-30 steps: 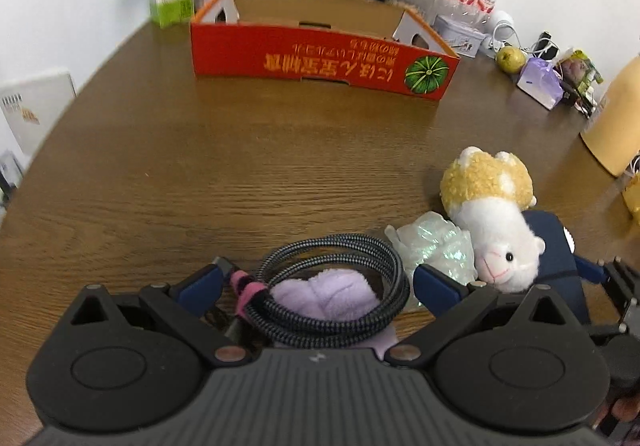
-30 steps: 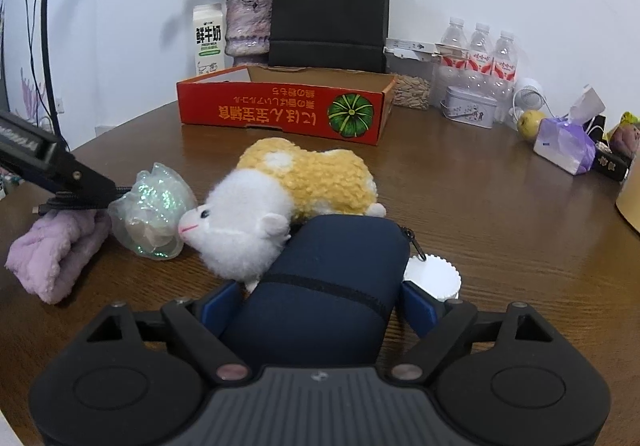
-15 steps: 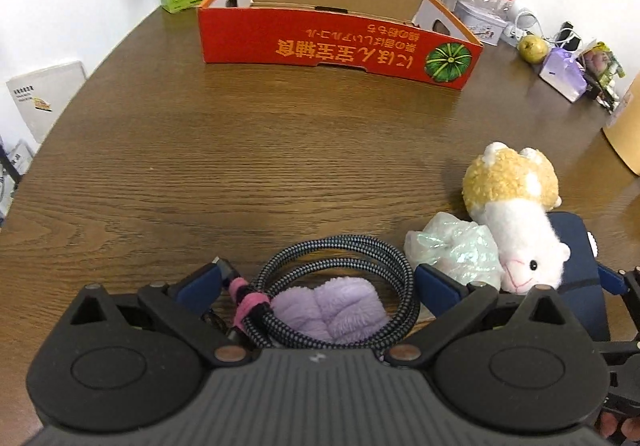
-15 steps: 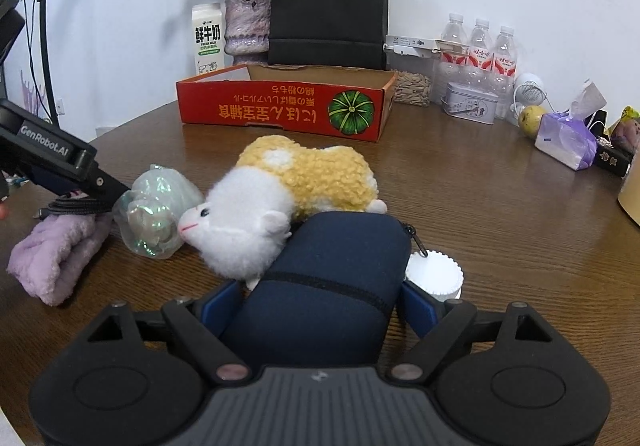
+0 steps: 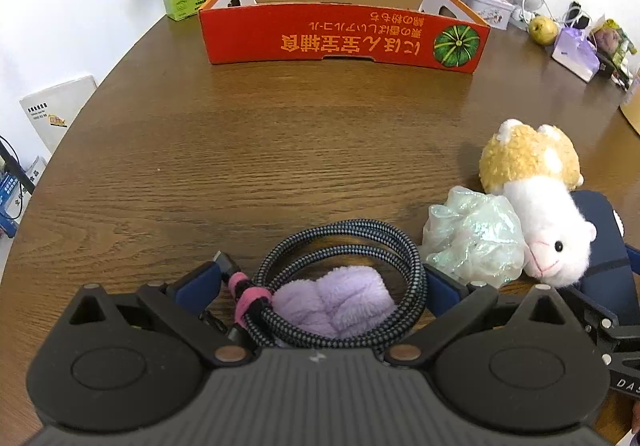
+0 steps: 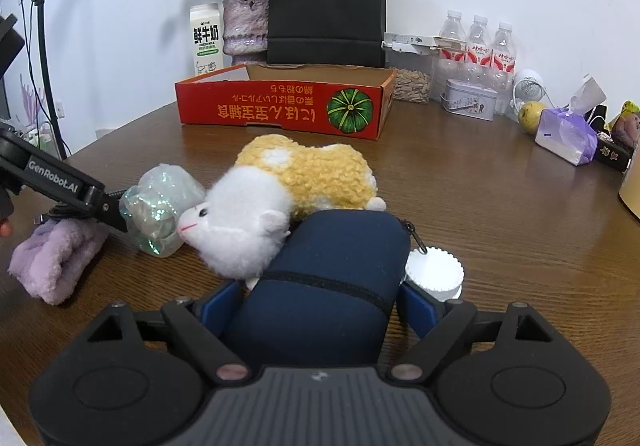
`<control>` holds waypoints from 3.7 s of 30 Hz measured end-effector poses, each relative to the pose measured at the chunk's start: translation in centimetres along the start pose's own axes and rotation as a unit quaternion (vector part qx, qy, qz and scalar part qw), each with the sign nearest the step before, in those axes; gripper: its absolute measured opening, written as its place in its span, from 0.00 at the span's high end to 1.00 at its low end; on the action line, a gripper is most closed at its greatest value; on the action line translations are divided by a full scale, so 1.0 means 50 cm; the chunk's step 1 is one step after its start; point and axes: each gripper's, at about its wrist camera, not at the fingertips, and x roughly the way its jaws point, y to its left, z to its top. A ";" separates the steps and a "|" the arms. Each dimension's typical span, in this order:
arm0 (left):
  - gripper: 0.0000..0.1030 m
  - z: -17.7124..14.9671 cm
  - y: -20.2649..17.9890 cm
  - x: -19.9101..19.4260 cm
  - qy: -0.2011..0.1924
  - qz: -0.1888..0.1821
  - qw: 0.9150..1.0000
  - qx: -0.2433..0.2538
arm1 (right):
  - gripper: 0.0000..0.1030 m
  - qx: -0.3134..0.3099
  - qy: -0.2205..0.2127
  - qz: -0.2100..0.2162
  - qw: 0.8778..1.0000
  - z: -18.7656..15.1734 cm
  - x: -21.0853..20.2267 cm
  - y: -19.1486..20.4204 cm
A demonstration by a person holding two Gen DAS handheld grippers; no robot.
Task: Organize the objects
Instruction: 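Close the left gripper on the cable and lavender cloth while the right grips the navy pouch, then lift the cable and cloth with the left gripper while the right lifts the navy pouch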
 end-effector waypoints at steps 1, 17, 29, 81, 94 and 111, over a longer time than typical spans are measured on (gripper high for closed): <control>0.00 -0.001 0.001 0.000 -0.002 -0.002 1.000 -0.002 | 0.18 0.000 0.000 0.000 1.000 0.000 0.000 0.000; 0.09 -0.028 0.016 -0.040 -0.056 -0.015 0.998 0.001 | 0.18 0.004 0.001 0.002 1.000 -0.001 0.001 0.001; 0.00 -0.007 0.046 -0.048 -0.029 -0.031 0.998 -0.042 | 0.17 0.004 0.002 0.002 1.000 -0.001 0.001 0.001; 0.10 -0.016 0.032 -0.079 -0.073 -0.029 0.996 -0.033 | 0.36 0.029 0.018 -0.035 0.999 0.003 -0.019 0.030; 0.10 -0.035 0.031 -0.119 -0.089 -0.033 0.995 -0.030 | 0.40 0.056 -0.021 -0.028 0.998 0.002 -0.075 0.022; 0.10 -0.025 0.023 -0.180 -0.120 -0.036 0.992 -0.021 | 0.40 0.070 -0.075 -0.015 0.995 0.045 -0.124 0.035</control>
